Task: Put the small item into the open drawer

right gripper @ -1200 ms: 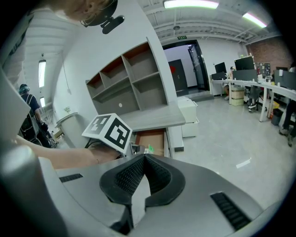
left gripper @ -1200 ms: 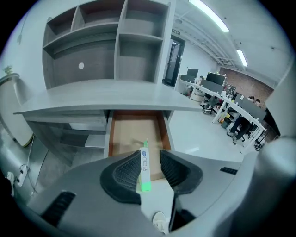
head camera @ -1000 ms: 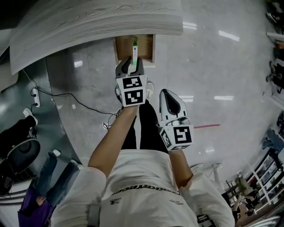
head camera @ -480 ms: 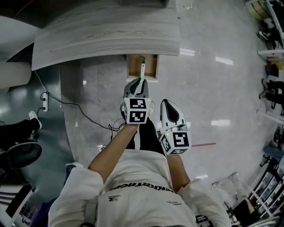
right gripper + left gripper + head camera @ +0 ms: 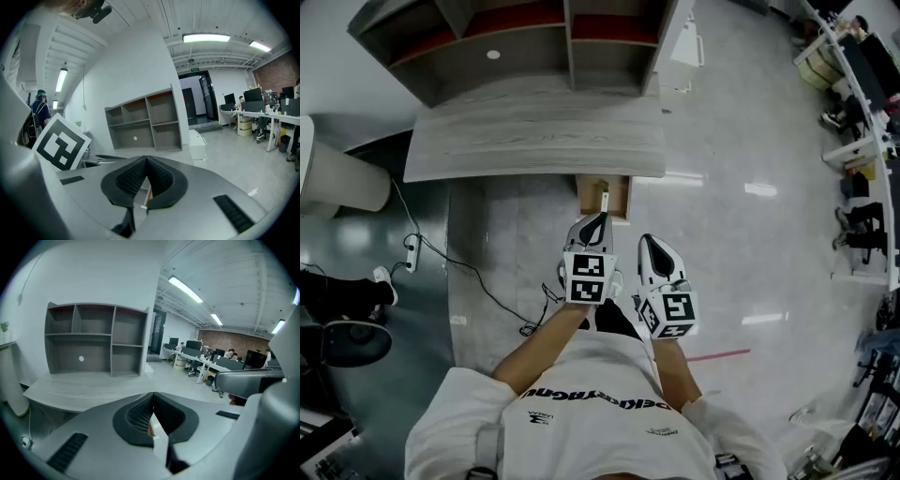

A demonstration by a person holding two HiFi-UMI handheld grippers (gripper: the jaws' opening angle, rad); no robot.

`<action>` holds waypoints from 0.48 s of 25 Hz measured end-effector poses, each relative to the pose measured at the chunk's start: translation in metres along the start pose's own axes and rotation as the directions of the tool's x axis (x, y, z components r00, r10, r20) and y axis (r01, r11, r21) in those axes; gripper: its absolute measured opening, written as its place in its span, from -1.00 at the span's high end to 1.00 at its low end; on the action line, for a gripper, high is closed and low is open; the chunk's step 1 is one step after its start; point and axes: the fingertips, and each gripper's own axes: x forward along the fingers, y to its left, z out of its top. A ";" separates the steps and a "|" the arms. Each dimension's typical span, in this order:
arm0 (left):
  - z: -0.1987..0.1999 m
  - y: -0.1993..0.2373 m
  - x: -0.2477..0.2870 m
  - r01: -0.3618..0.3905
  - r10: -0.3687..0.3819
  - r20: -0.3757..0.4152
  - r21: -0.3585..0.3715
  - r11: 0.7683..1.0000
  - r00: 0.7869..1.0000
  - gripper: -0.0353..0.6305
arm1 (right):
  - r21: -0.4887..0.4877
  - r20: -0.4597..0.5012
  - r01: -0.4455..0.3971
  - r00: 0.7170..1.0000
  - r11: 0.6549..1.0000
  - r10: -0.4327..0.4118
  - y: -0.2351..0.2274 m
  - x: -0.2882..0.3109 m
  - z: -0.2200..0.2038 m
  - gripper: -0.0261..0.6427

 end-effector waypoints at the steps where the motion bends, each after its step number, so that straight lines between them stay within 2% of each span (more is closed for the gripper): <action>1: 0.010 -0.001 -0.006 0.010 -0.010 0.021 0.009 1.000 1.000 0.84 | -0.006 0.013 0.001 1.000 1.000 -0.001 0.002 0.000 0.009 0.83; 5: 0.038 -0.008 -0.032 0.040 -0.044 0.083 0.046 0.998 0.996 0.85 | -0.015 0.054 0.004 0.999 1.000 -0.004 0.010 -0.011 0.038 0.83; 12: 0.070 -0.019 -0.065 0.039 -0.053 0.157 0.091 0.995 0.986 0.85 | -0.057 0.125 0.002 0.992 0.998 0.005 0.020 -0.028 0.077 0.83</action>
